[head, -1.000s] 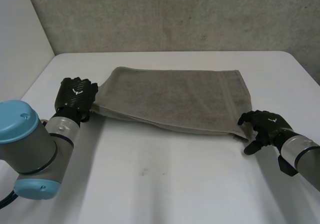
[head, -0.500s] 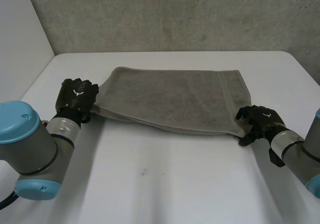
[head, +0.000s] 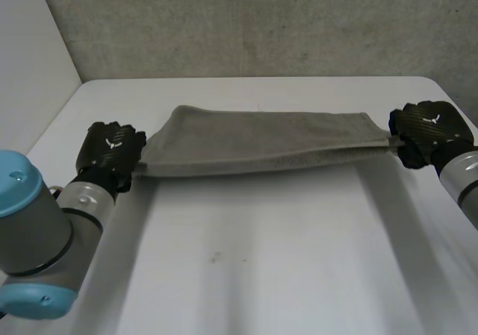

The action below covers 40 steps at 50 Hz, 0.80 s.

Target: Fold the towel.

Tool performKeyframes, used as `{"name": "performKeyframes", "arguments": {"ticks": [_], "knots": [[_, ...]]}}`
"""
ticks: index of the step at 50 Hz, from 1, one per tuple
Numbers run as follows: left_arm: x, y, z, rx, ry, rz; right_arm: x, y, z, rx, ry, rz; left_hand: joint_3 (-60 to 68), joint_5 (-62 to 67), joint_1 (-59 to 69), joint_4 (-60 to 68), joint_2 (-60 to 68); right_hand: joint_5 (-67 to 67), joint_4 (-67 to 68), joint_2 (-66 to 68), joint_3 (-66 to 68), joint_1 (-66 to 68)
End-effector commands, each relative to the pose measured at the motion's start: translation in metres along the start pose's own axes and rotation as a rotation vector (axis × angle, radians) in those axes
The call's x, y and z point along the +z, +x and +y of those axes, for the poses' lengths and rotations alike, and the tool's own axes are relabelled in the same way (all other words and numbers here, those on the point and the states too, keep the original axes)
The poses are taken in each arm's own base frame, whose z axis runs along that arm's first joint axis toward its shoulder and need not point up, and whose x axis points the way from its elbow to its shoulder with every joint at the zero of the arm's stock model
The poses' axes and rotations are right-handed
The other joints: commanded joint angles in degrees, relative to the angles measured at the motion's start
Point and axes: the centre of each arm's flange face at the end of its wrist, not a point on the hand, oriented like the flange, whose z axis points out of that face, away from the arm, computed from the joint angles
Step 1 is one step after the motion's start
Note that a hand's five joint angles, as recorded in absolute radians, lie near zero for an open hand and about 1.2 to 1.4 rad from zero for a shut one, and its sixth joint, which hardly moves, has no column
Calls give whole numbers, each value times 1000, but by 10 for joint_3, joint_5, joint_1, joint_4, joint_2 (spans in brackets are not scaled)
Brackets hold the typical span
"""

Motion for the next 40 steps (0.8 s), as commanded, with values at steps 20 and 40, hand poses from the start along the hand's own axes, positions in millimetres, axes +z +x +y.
{"name": "performKeyframes", "arguments": {"ticks": [20,40], "knots": [[-90,9,19,123,-396,268,-77,-25,39,-410,-566,-504,102,108,109,102,101,138,117,130,122,248],[102,-74,-155,245,416,-270,66,49,-134,-344,288,228,102,108,109,102,101,138,117,130,122,248]]}}
